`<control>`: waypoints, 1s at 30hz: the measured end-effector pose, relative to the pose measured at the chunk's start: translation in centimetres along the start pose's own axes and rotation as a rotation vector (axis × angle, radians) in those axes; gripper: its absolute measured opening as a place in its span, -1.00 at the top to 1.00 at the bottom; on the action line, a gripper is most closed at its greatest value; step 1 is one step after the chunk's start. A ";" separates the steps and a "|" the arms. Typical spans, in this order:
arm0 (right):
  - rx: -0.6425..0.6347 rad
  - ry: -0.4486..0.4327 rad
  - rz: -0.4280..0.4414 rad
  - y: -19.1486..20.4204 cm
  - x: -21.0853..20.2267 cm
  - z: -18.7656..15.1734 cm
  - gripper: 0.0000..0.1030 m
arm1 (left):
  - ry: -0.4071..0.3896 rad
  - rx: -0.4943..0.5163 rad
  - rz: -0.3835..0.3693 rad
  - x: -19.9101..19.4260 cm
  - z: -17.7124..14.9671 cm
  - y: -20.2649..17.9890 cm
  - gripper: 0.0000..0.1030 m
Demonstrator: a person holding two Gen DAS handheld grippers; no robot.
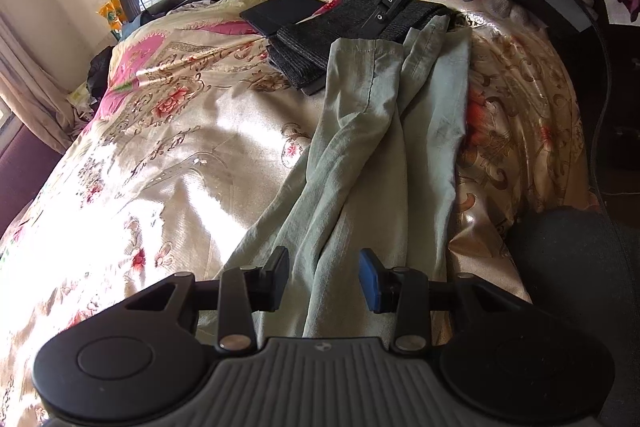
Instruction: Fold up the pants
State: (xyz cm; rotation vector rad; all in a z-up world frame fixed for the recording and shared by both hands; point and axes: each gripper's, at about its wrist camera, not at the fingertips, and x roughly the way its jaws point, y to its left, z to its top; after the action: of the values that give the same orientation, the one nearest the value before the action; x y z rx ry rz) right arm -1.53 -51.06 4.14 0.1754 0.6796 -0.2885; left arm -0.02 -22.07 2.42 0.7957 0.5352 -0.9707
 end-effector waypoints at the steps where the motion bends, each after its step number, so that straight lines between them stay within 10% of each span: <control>1: -0.015 -0.012 -0.006 -0.1 -0.1 0.2 0.81 | -0.001 -0.004 0.003 -0.1 0.0 0.1 -0.02; 4: -0.038 0.058 0.020 -0.7 1.3 0.7 0.37 | 0.005 -0.015 0.002 0.0 0.0 0.3 -0.02; 8: -0.102 0.123 -0.003 -0.5 3.2 -0.2 0.35 | 0.018 -0.011 0.000 0.5 0.0 0.1 -0.03; 16: -0.043 0.106 0.055 -0.7 2.0 -0.3 0.85 | 0.024 -0.016 0.000 0.9 0.0 0.1 -0.03; 30: 0.375 -0.135 0.289 -3.9 -13.4 4.2 0.88 | -0.073 -0.042 0.027 -2.3 0.4 1.1 -0.03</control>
State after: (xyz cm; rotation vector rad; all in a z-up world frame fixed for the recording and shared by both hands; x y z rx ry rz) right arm -10.27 -53.09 15.68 0.6018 0.4540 -0.1451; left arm -0.12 -20.89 4.66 0.7253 0.4790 -0.9571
